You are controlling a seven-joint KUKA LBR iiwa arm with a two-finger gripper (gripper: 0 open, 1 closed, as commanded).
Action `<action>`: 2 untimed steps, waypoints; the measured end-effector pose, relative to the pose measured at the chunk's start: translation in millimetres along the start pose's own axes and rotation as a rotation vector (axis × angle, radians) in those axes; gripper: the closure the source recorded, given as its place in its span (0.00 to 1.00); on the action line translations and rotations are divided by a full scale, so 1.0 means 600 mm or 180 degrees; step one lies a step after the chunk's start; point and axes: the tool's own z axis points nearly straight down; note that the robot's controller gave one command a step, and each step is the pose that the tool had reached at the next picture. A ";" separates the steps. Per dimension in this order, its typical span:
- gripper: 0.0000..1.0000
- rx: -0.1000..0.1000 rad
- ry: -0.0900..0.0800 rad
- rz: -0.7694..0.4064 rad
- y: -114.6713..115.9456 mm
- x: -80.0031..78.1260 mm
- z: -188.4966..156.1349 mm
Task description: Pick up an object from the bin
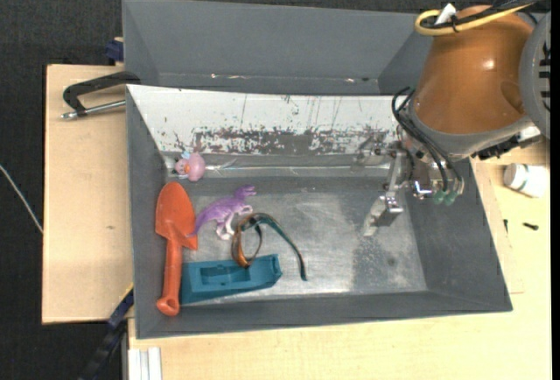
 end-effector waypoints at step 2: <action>0.00 -0.0004 -0.0025 -0.0451 0.024 -0.102 0.053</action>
Offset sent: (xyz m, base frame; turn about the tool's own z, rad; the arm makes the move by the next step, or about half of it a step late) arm 0.0653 0.0092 -0.0393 -0.1468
